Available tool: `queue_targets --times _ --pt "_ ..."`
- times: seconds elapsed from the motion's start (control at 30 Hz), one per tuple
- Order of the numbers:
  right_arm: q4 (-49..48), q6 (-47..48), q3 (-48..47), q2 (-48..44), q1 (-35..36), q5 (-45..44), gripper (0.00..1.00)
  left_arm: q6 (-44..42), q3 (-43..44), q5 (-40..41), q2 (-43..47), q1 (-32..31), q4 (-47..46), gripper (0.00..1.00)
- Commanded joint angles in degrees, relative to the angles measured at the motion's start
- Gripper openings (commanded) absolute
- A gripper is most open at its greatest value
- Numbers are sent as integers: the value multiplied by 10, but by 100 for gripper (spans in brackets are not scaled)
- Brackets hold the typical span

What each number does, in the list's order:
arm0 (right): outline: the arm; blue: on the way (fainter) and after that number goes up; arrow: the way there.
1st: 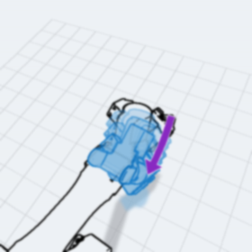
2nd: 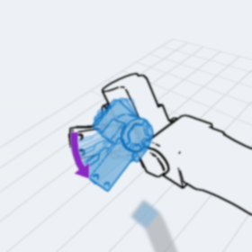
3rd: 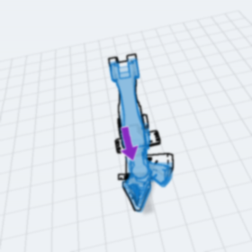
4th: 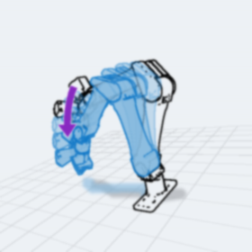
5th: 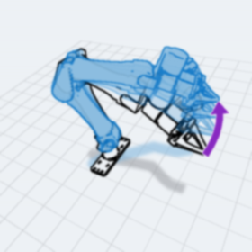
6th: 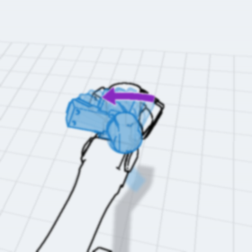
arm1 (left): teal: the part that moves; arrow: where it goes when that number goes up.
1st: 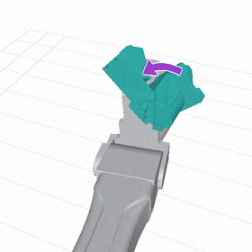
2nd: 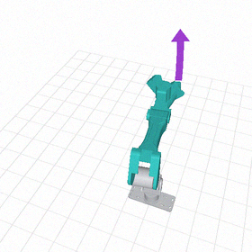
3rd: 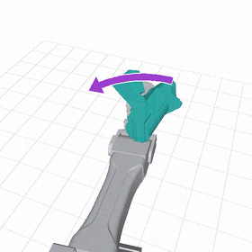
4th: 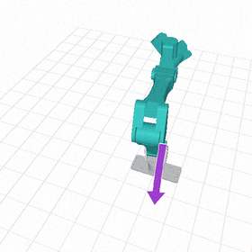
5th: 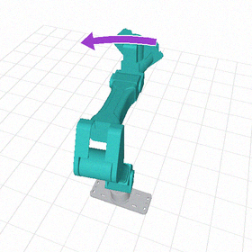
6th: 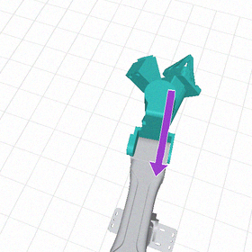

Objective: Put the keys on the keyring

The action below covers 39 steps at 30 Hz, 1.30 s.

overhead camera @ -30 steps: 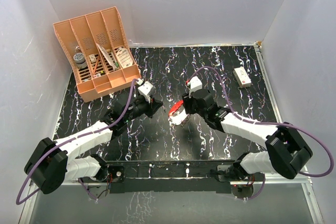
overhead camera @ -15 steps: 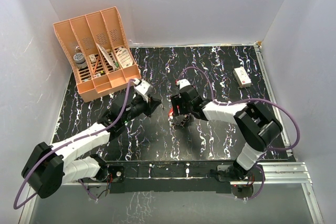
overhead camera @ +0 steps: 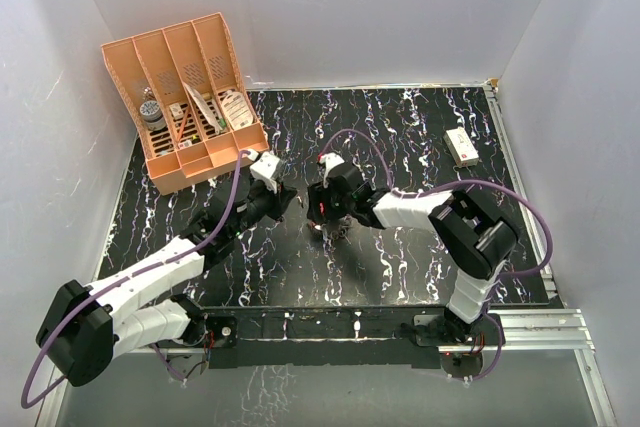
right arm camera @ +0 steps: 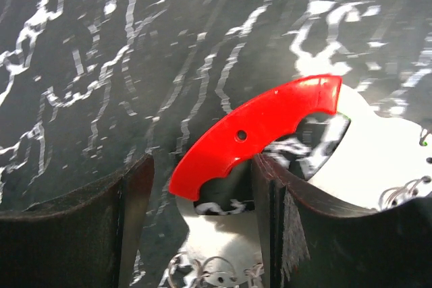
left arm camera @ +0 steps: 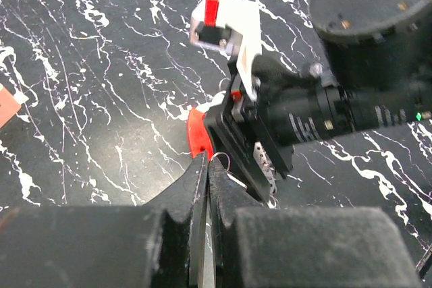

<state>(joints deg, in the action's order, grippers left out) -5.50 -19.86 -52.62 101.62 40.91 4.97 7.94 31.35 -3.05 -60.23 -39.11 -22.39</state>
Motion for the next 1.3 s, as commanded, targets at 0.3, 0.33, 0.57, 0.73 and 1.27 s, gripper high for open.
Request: queue_targets --times 0.3,0.33,0.57,0.73,1.27 --pt "-19 -59 117 -107 137 95 58 14 63 48 31 34 67 0" --pt "-18 -65 125 -121 145 96 58 16 64 47 36 40 70 0" --pt "25 -83 164 -237 180 62 57 29 70 30 44 64 82 0" --pt "69 -52 142 -362 177 -106 69 35 60 -7 45 64 70 0" --pt "134 -112 121 -290 95 -119 72 43 11 -141 -22 64 -32 0"
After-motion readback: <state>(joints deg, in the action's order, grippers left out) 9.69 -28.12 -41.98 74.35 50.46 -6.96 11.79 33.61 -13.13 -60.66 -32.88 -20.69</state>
